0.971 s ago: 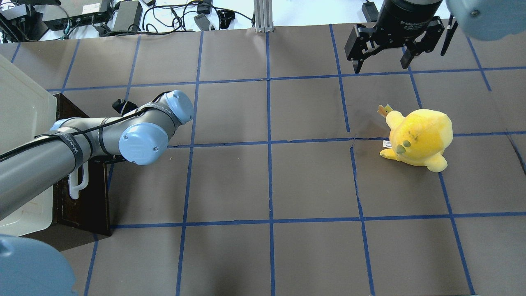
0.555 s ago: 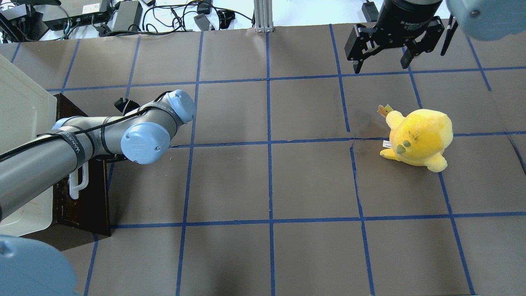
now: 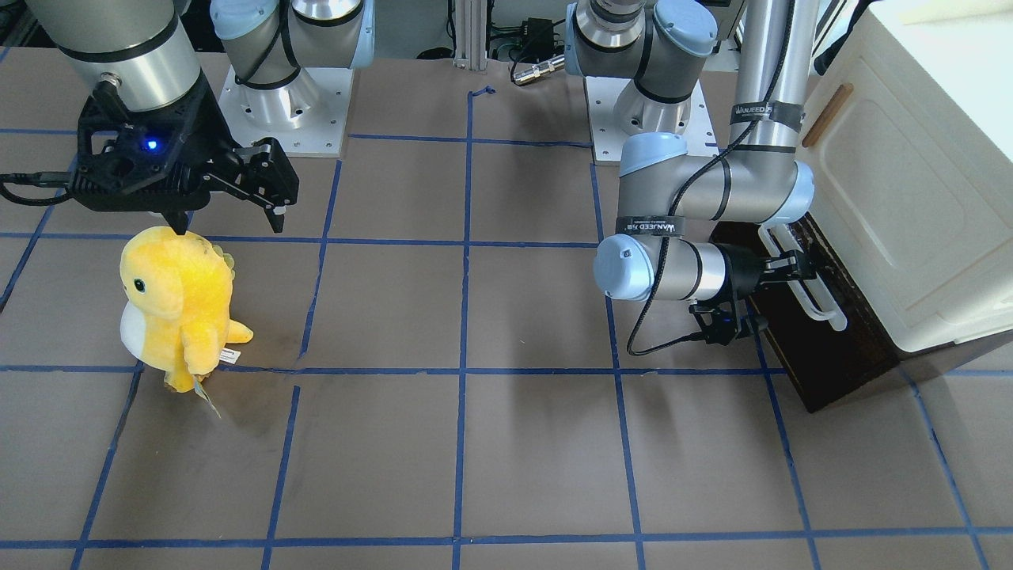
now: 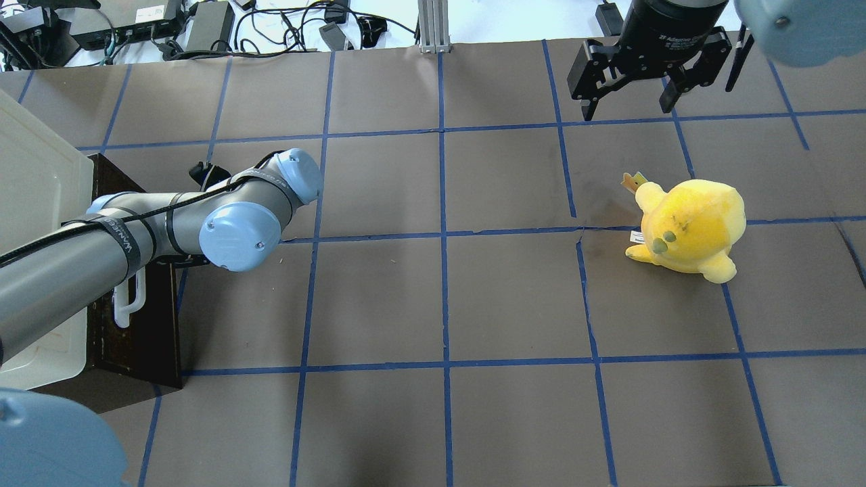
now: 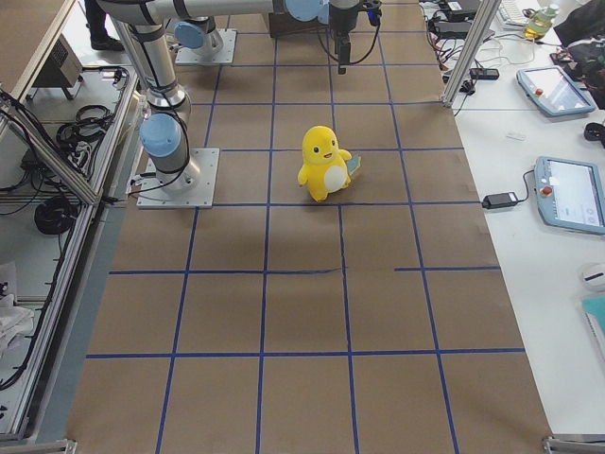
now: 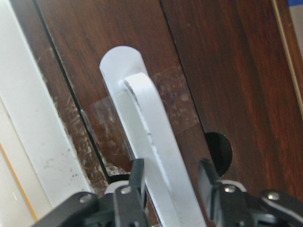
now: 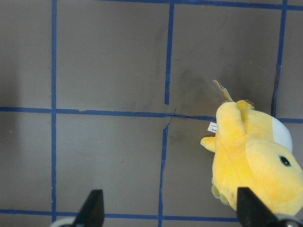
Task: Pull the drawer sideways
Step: 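Close the left gripper on the white drawer handle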
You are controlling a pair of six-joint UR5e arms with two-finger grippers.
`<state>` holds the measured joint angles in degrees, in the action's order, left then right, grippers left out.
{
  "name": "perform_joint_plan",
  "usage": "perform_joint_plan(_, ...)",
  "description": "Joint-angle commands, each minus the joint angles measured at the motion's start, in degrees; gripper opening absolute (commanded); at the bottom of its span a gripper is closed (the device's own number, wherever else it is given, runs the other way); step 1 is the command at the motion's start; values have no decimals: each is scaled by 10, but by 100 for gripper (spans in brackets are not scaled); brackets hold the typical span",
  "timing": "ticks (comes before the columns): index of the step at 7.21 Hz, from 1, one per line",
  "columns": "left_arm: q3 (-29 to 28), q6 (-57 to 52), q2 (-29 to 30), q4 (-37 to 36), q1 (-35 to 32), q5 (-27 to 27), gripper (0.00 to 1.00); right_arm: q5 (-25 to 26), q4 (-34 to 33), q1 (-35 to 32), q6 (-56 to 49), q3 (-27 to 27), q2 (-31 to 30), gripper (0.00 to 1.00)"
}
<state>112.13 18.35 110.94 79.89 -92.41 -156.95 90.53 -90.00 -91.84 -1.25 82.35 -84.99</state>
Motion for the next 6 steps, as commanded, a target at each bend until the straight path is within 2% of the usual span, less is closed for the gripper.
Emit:
perform_joint_plan(1, -1, 2, 1, 0, 0, 2, 43, 0, 0, 0, 0, 0, 0, 100)
perform_joint_plan(3, -2, -1, 2, -1, 0, 5, 31, 0, 0, 0, 0, 0, 0, 100)
perform_joint_plan(6, -3, -2, 2, -1, 0, 7, 30, 0, 0, 0, 0, 0, 0, 100)
